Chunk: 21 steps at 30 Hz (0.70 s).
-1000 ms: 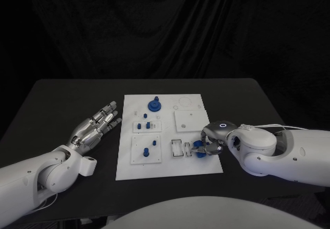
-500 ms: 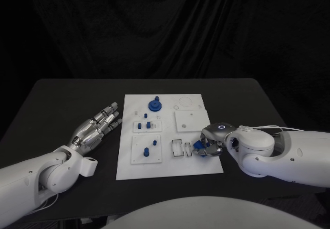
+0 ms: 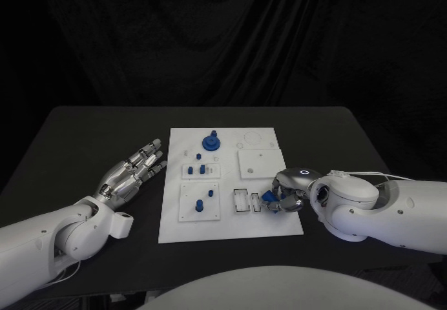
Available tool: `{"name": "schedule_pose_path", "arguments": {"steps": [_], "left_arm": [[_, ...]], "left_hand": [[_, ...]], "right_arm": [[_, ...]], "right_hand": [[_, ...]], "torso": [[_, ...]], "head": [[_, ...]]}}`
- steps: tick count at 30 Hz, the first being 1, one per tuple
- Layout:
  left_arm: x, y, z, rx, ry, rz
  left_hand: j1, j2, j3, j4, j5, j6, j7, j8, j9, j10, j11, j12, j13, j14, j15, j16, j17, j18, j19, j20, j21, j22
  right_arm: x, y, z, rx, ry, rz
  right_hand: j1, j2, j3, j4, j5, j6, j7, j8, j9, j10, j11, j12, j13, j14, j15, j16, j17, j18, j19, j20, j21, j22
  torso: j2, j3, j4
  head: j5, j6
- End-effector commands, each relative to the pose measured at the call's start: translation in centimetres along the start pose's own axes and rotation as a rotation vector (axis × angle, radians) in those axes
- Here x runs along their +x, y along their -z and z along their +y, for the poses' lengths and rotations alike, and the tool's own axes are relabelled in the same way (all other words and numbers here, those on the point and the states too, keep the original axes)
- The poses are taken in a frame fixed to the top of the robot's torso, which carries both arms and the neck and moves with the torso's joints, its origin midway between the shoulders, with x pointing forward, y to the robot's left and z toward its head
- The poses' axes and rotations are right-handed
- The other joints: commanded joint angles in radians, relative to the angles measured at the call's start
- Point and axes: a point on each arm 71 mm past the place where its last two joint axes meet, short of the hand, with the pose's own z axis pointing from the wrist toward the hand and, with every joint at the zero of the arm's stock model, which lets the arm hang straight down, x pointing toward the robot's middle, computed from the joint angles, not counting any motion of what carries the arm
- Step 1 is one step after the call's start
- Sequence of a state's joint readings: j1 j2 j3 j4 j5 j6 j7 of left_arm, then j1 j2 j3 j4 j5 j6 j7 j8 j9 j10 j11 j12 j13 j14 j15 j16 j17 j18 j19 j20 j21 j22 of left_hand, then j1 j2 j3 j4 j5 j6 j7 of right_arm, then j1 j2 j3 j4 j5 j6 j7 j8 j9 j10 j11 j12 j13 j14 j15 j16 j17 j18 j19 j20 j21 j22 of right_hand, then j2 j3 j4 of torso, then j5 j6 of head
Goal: Assemble the parts on the task board
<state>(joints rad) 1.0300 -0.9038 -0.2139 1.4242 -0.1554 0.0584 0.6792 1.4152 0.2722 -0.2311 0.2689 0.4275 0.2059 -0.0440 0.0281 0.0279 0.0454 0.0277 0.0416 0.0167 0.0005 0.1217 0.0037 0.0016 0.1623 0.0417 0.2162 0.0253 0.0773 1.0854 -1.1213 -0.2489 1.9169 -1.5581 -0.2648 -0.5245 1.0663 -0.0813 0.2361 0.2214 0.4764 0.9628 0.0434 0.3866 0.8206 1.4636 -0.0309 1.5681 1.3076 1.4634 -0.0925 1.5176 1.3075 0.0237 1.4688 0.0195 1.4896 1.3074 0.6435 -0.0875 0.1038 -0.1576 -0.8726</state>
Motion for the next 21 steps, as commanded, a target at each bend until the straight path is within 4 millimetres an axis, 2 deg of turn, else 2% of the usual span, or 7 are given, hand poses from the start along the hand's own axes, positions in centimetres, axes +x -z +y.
{"name": "schedule_pose_path", "arguments": {"steps": [1, 11, 18, 21], "left_arm": [[0.2, 0.0, -0.4, 0.075, 0.014, 0.009], [0.3, 0.0, -0.4, 0.073, 0.015, 0.010], [0.4, -0.1, -0.3, 0.073, 0.016, 0.012], [0.4, -0.1, -0.3, 0.072, 0.016, 0.011]], "left_hand": [[0.011, 0.003, 0.002, -0.003, 0.006, 0.000, 0.007, 0.001, 0.001, 0.000, 0.008, 0.004, 0.000, 0.000, 0.007, -0.004, -0.002, 0.004, -0.002, 0.006, 0.005, -0.001], [0.012, 0.003, 0.003, -0.004, 0.008, 0.000, 0.007, 0.001, 0.001, -0.001, 0.008, 0.004, 0.000, 0.000, 0.007, -0.004, -0.002, 0.004, -0.002, 0.006, 0.005, -0.001], [0.014, 0.003, 0.003, -0.006, 0.010, -0.001, 0.007, 0.001, 0.001, -0.001, 0.008, 0.004, 0.000, 0.000, 0.007, -0.004, -0.002, 0.004, -0.001, 0.006, 0.005, -0.001], [0.015, 0.002, 0.004, -0.007, 0.011, 0.000, 0.008, 0.001, 0.001, 0.000, 0.008, 0.005, 0.000, 0.000, 0.007, -0.004, -0.002, 0.004, -0.001, 0.006, 0.005, 0.000]], "right_arm": [[-0.2, 0.3, 0.2, -0.023, -0.195, -0.023], [-1.3, 0.8, 1.1, -0.039, -0.380, -0.034], [-1.3, 0.1, 1.9, -0.043, -0.438, 0.005], [-1.0, -0.4, 2.1, -0.034, -0.444, 0.037]], "right_hand": [[0.044, 0.039, 0.053, -0.054, 0.008, 0.018, -0.015, 0.003, 0.005, 0.107, -0.008, 0.003, 0.263, 0.084, -0.007, 0.001, 0.137, -0.002, 0.064, -0.007, 0.003, 0.234], [0.028, 0.038, 0.056, -0.047, 0.032, 0.020, -0.015, 0.002, 0.012, 0.107, -0.009, 0.003, 0.263, 0.084, -0.008, 0.000, 0.133, -0.001, 0.064, -0.008, 0.002, 0.234], [0.016, 0.042, 0.059, -0.039, 0.040, 0.020, -0.015, 0.001, 0.016, 0.107, -0.009, 0.003, 0.263, 0.083, -0.007, -0.002, 0.127, 0.000, 0.062, -0.008, -0.002, 0.232], [-0.002, 0.046, 0.057, -0.027, 0.030, 0.020, -0.014, -0.001, 0.020, 0.107, -0.008, 0.003, 0.263, 0.082, -0.007, -0.003, 0.124, 0.001, 0.060, -0.008, -0.006, 0.231]], "torso": [[0.001, -0.0004, -0.0004], [0.002, 0.0007, 0.0000], [0.002, 0.0003, 0.0002], [0.002, -0.0002, 0.0004]], "head": [[0.004, 0.000], [0.002, 0.000], [0.005, 0.000], [0.006, 0.000]]}}
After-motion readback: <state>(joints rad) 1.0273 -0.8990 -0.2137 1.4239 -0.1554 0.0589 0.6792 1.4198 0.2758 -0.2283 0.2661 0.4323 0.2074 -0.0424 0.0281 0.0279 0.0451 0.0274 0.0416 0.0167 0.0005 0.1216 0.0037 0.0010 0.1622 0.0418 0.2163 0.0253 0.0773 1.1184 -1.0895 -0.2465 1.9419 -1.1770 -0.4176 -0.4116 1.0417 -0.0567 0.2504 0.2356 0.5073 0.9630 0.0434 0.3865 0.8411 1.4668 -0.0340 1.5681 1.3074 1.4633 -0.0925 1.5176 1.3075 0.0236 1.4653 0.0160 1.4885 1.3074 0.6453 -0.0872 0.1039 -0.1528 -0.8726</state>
